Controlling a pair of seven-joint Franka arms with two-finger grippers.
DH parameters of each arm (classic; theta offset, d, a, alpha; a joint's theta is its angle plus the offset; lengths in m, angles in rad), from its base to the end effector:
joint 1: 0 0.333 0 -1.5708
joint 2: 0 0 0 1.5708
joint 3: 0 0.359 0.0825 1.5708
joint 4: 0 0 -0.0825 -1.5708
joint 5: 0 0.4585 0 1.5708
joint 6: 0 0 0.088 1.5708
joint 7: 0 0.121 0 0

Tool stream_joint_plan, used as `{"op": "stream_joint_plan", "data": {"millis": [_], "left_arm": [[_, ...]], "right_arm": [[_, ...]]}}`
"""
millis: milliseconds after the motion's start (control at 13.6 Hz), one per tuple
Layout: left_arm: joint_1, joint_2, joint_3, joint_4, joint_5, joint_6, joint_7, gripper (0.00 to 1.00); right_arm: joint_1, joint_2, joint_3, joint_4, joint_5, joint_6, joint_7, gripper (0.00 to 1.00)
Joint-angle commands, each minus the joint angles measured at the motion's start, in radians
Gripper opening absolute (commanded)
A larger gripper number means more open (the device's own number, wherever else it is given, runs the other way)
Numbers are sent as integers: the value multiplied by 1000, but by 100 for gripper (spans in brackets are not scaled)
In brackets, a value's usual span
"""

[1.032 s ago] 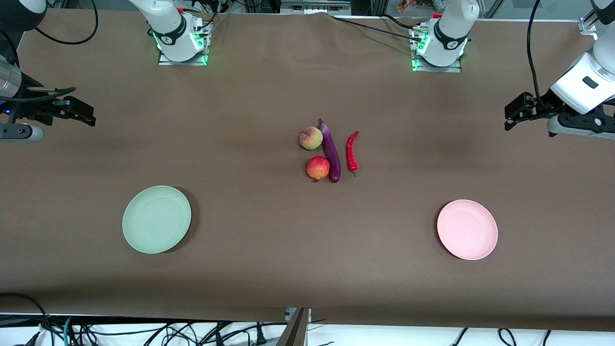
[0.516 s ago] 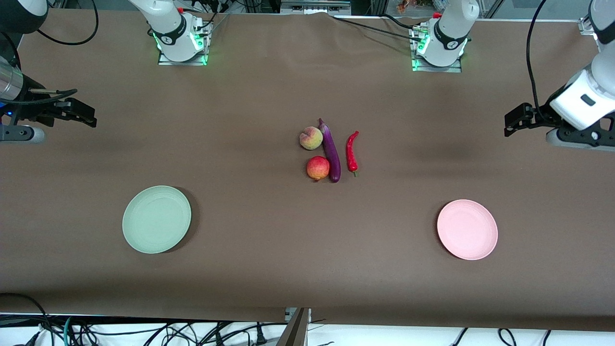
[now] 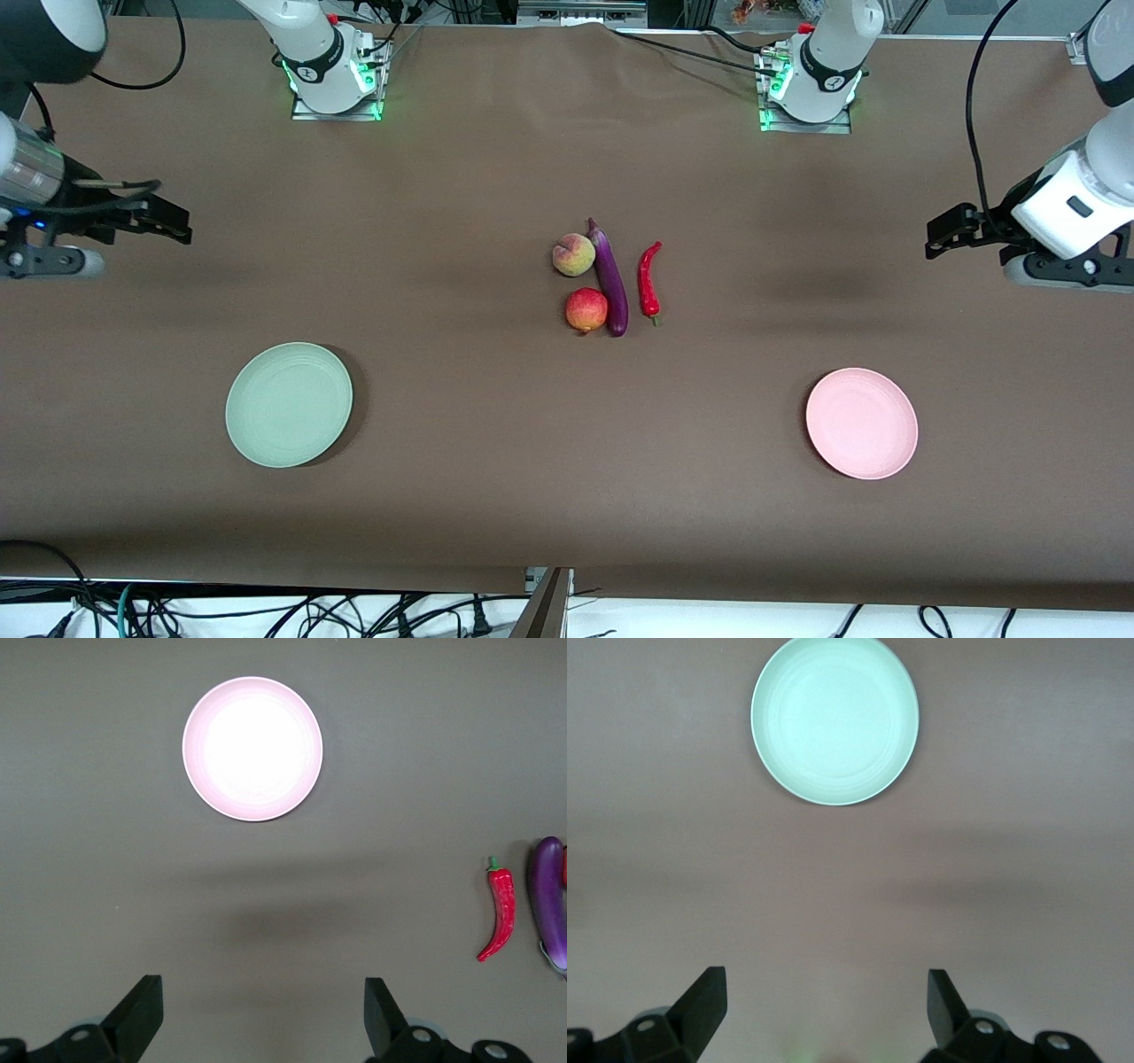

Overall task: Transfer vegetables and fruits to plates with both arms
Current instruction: 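Move both grippers from rest toward the produce in the middle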

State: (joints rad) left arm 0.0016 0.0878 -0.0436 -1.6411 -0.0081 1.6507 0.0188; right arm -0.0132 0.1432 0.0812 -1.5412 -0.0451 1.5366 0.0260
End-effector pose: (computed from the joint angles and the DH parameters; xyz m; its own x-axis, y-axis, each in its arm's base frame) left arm 0.6571 -0.0275 0.5652 0.9952 -0.0601 -0.0778 -0.0593 -0.9982 0.0133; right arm 0.6660 0.0364 0.5743 0.9885 0.0406 -0.1459 0.0465 -0.9982 0.0370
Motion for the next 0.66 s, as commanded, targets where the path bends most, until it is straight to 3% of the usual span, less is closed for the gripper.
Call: {"op": "stream_joint_plan", "data": {"millis": [0,295,590], "left_arm": [[-35,85,-4,79,-16,1,-60,100],[-174,138,-7,90,-7,3,-318,100],[-328,248,-12,73,-18,30,-367,100]], "right_arm": [[28,53,2,12,7,-12,-8,100],[67,104,2,12,126,11,79,100],[208,188,3,10,186,120,245,100]]}}
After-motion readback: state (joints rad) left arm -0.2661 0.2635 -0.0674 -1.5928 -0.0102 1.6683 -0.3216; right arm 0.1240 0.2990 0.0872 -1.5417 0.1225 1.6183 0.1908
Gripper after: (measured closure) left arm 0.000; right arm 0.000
